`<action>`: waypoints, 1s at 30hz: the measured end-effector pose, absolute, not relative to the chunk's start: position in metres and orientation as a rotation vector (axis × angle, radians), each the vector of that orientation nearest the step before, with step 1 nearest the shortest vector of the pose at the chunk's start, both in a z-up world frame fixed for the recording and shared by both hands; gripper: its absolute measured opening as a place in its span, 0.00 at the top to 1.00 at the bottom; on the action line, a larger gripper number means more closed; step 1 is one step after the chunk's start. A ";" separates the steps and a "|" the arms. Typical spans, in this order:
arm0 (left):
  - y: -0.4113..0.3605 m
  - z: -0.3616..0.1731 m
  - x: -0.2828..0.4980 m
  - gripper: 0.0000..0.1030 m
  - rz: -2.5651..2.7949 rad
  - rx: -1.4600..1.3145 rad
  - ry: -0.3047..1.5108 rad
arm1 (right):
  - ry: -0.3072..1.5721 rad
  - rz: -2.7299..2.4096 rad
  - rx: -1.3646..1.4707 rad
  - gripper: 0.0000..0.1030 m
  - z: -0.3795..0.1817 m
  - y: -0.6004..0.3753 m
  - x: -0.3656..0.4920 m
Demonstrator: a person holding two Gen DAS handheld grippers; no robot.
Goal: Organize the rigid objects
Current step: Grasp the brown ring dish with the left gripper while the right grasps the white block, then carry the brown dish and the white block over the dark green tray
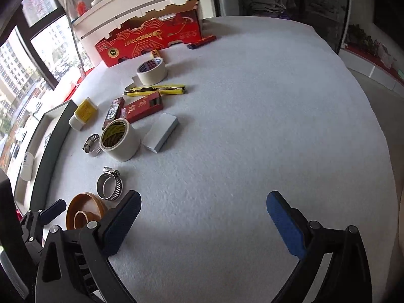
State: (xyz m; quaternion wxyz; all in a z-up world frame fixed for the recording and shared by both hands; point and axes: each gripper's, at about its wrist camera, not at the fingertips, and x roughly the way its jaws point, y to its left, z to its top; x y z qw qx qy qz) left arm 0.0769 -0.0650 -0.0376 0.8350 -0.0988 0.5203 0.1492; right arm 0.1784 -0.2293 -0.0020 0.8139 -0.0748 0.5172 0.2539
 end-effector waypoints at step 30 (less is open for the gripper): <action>-0.087 -0.015 0.051 0.14 0.315 -0.221 1.048 | 0.971 0.763 -0.405 0.48 0.021 -0.204 0.170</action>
